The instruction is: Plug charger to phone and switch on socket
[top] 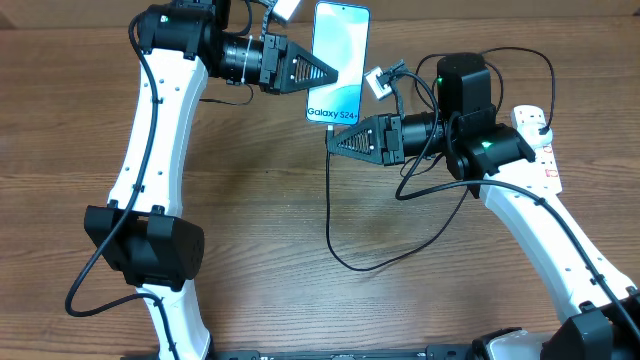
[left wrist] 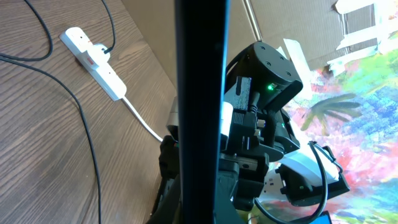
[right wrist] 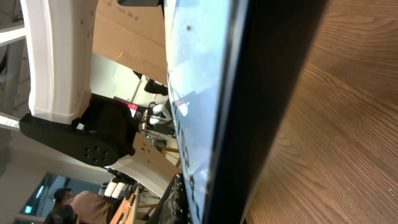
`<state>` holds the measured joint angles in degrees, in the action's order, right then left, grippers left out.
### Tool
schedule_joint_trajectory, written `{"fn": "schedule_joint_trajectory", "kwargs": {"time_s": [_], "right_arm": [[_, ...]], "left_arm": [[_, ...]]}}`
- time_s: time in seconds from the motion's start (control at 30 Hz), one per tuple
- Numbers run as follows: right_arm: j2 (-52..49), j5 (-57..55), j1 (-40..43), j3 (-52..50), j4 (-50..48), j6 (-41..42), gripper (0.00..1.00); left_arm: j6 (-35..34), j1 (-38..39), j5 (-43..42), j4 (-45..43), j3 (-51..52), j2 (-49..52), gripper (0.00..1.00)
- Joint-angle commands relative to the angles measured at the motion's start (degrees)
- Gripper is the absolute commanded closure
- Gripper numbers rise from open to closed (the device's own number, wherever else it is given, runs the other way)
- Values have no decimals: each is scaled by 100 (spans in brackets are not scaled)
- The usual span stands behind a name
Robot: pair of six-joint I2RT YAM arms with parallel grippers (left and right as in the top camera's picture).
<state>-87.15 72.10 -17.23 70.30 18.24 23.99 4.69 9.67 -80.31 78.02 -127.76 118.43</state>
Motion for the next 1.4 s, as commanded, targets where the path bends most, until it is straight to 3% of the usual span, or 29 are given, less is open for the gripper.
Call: {"fn": "schedule_joint_trajectory", "kwargs": {"time_s": [0.0,1.37], "right_arm": [[155,42,-7,181,-15,2,96],[155,42,85,181,-232,-13,96]], "left_arm": [[90,44,-186,-24,-52,-48,96],[87,48,-181,-22,-52,-48,96]]}}
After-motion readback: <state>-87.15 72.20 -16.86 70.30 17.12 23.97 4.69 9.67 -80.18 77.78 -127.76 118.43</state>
